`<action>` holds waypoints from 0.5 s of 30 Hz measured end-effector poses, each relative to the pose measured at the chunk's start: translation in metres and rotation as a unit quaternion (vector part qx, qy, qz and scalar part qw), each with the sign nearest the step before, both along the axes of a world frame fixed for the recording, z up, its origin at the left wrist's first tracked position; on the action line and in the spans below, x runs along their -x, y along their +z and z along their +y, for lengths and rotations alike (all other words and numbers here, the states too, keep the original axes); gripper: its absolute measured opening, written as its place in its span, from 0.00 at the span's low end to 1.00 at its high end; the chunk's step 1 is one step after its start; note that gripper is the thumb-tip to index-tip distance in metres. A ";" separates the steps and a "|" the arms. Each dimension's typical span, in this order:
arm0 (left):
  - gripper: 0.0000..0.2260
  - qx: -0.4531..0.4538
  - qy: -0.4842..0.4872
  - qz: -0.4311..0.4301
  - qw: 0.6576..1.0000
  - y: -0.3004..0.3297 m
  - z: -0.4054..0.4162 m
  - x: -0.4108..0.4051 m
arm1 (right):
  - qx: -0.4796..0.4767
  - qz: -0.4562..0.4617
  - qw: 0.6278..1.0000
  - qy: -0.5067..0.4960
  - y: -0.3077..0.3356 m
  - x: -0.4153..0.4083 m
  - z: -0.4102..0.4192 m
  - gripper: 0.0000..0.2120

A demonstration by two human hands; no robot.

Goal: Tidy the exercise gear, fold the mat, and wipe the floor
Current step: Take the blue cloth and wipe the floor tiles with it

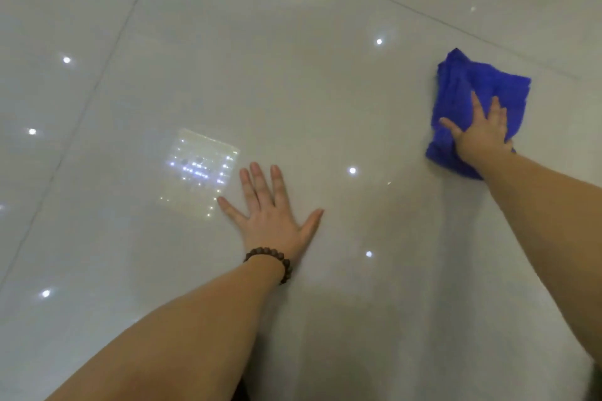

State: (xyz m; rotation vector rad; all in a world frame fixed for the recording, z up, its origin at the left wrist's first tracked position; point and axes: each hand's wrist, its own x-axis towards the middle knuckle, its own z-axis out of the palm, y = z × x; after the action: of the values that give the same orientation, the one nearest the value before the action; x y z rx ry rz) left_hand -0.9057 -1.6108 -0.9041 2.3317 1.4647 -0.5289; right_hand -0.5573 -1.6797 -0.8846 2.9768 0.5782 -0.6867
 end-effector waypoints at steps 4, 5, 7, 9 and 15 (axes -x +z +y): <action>0.45 -0.029 0.009 0.001 1.000 -0.006 -0.003 -0.001 | -0.044 -0.058 0.996 -0.059 -0.009 0.008 0.027 0.34; 0.45 -0.032 0.010 0.000 0.999 -0.007 -0.004 -0.001 | -0.052 -0.078 0.995 -0.039 -0.013 0.030 0.040 0.33; 0.45 -0.040 0.010 0.002 0.999 -0.009 -0.005 -0.002 | -0.087 -0.100 0.985 0.107 -0.022 0.100 0.064 0.32; 0.46 -0.046 0.014 0.005 0.999 -0.011 -0.006 -0.004 | -0.117 -0.077 0.940 0.312 -0.028 0.174 0.072 0.31; 0.46 -0.056 0.010 0.007 0.998 -0.011 -0.007 -0.005 | -0.113 -0.096 0.945 0.292 -0.028 0.046 -0.003 0.29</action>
State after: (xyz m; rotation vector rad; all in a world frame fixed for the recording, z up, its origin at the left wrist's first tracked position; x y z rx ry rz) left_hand -0.9009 -1.6182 -0.9154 2.3998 1.5597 -0.4709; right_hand -0.6034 -1.6828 -0.9124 2.7623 1.5133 -0.2877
